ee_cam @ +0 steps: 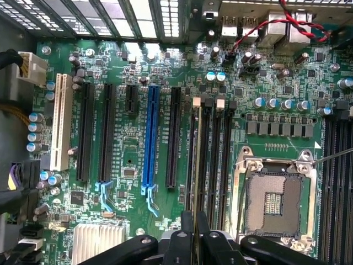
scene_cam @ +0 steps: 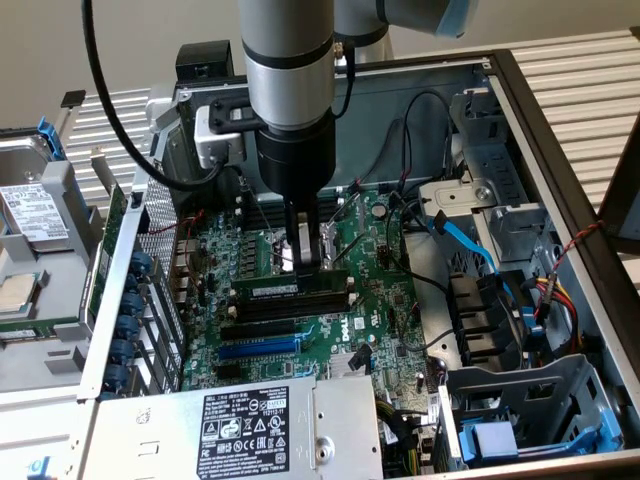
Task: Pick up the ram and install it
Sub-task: 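Insert the ram into the slot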
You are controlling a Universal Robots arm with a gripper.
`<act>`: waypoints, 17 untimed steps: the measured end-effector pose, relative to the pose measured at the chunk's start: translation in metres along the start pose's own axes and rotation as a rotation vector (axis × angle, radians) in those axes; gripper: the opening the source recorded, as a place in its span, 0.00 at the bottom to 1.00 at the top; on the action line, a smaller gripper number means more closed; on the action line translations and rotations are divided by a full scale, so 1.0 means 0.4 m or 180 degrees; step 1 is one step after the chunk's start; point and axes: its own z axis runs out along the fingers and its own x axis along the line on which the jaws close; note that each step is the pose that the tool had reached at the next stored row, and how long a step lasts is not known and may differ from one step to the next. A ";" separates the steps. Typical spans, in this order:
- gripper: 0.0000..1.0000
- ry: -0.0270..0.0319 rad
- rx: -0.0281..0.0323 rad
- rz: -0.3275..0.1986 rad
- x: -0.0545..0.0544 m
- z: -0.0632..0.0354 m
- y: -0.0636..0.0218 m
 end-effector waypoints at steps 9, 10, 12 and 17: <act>0.14 0.0002 0.0016 0.0000 0.000 0.004 0.001; 0.14 0.0002 0.0019 0.0000 0.000 0.004 0.002; 0.14 0.0001 0.0024 0.0000 0.000 0.005 0.003; 0.14 0.0002 0.0034 0.0000 0.000 0.006 0.005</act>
